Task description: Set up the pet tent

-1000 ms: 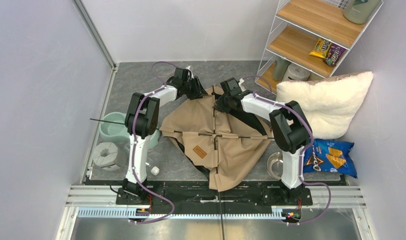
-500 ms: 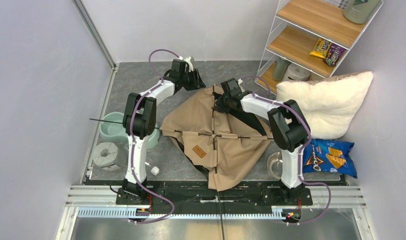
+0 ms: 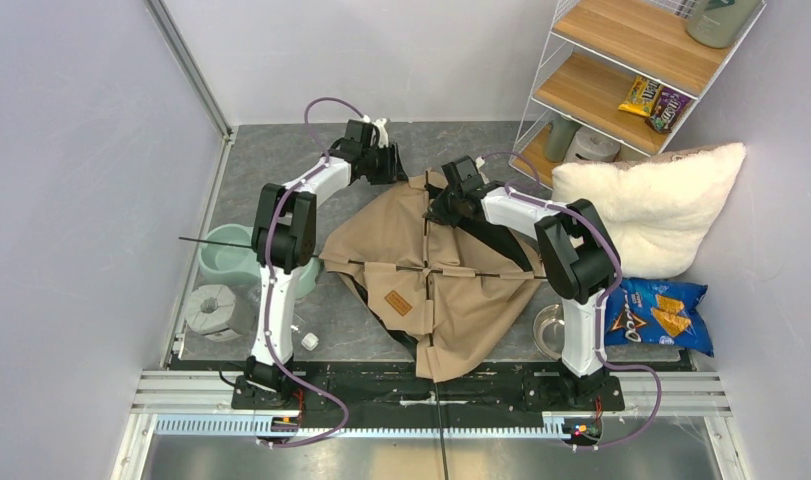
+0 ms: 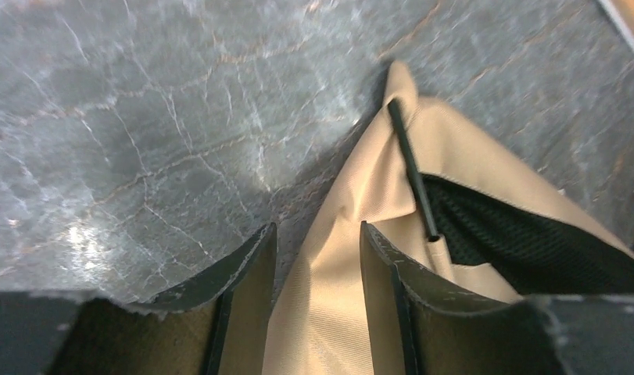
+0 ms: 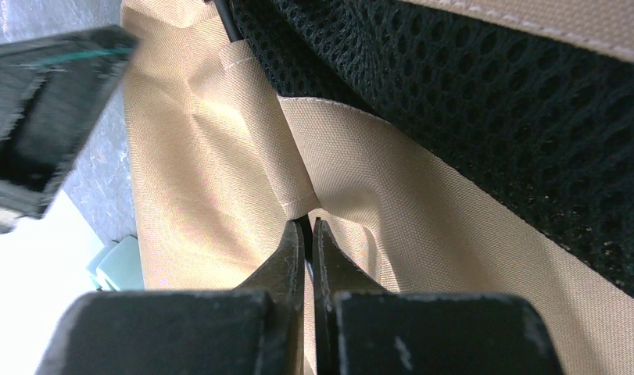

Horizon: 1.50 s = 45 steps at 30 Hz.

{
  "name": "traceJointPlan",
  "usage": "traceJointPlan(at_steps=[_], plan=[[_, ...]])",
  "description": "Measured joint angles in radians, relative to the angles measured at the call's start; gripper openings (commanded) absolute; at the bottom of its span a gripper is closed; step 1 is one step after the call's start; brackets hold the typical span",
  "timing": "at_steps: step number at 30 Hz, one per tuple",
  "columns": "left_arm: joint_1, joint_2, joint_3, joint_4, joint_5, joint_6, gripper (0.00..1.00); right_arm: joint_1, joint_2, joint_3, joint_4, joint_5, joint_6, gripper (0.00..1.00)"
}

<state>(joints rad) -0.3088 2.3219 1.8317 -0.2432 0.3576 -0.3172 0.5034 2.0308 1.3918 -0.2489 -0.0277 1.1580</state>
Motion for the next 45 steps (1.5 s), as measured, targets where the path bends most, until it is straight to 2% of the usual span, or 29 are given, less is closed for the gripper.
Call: traceJointPlan(at_steps=[2, 4, 9, 14, 24, 36, 45], plan=[[0.0, 0.024, 0.005, -0.024, 0.013, 0.011, 0.51, -0.002, 0.0, 0.0, 0.0, -0.003, 0.0, 0.0], [0.0, 0.043, 0.007, -0.036, 0.04, 0.016, 0.46, -0.003, 0.002, 0.0, 0.001, -0.009, 0.0, 0.0], [0.0, 0.05, 0.013, -0.071, 0.064, 0.023, 0.03, -0.006, 0.01, 0.0, 0.002, -0.021, 0.0, 0.0], [0.0, 0.048, -0.004, -0.065, 0.073, 0.02, 0.02, -0.008, 0.01, 0.0, -0.003, -0.029, 0.002, 0.0], [-0.003, -0.07, -0.198, 0.036, 0.063, -0.033, 0.02, -0.008, -0.051, -0.021, -0.067, -0.032, 0.013, 0.0], [-0.032, -0.093, -0.228, 0.071, 0.064, -0.066, 0.02, -0.01, -0.085, -0.039, -0.112, 0.032, 0.076, 0.0], [-0.05, -0.093, -0.229, 0.077, 0.064, -0.069, 0.02, -0.025, -0.076, -0.029, -0.126, -0.009, 0.071, 0.0]])
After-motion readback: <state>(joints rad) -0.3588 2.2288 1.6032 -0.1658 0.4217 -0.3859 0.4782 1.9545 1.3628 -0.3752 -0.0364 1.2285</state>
